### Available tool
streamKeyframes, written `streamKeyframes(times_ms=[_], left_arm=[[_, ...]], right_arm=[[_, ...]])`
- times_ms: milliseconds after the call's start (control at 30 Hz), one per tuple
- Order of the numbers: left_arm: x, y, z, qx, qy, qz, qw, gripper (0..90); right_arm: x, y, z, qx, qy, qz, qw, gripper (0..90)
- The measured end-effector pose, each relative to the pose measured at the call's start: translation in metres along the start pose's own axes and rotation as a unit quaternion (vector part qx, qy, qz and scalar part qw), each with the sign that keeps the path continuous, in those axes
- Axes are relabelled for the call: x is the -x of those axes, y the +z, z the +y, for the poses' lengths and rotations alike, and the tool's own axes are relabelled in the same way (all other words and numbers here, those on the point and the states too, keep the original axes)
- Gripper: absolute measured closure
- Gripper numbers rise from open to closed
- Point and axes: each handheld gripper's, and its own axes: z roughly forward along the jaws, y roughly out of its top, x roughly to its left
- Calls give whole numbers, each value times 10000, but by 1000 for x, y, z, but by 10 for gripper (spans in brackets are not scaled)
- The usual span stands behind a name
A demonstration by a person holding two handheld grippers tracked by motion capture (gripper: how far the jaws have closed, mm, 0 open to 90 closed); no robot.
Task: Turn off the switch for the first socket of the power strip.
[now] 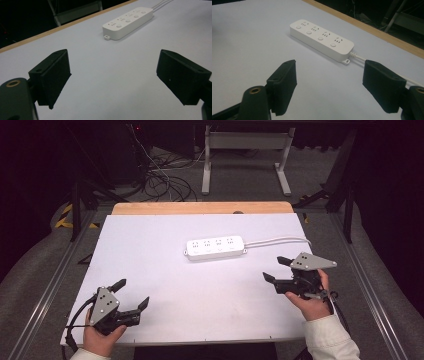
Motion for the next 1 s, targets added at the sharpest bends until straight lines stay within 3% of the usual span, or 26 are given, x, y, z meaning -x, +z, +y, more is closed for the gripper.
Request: streamKeyframes(times_ms=[833, 967, 1000], left_arm=[[-2, 0, 0, -19, 13, 2, 10000, 124], [-2, -1, 0, -15, 12, 3, 10000, 124], [-2, 0, -1, -20, 8, 0, 10000, 124]], right_arm=[[0, 26, 37, -98, -137, 190, 9997, 287], [0, 29, 40, -134, -202, 181, 9995, 316], [1, 29, 41, -145, -233, 190, 9994, 365]])
